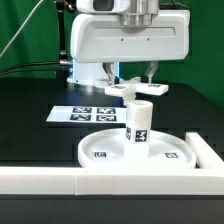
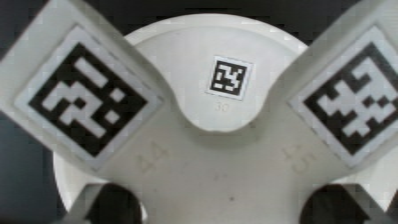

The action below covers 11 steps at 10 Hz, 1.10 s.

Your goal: Assemble round table

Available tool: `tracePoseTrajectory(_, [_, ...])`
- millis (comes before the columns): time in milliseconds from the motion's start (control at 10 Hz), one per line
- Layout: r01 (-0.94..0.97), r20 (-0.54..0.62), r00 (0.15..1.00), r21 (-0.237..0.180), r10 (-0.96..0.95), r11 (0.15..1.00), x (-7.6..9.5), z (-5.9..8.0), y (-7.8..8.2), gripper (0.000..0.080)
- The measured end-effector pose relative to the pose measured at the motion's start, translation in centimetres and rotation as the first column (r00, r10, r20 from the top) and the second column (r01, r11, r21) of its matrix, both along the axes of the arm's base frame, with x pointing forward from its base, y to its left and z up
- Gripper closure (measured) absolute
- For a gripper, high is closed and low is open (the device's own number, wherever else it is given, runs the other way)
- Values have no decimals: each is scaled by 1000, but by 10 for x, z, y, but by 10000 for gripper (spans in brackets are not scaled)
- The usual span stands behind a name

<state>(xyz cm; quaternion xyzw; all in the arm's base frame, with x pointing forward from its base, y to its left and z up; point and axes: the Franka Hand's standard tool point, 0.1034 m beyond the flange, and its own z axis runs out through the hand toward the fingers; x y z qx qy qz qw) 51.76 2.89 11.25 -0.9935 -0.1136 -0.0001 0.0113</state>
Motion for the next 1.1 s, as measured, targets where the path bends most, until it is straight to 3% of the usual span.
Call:
tracePoseTrajectory(100, [-1, -2, 1000, 0, 1, 1000, 1, 2, 1, 358])
tracePoseTrajectory(500, [19, -28, 999, 10, -18, 1000, 33, 36, 12, 358])
tracePoseTrajectory(700, [37, -21, 999, 7, -37, 999, 36, 37, 20, 358])
tracePoseTrajectory(1100, [-4, -22, 1000, 3, 4, 1000, 42, 32, 19, 358])
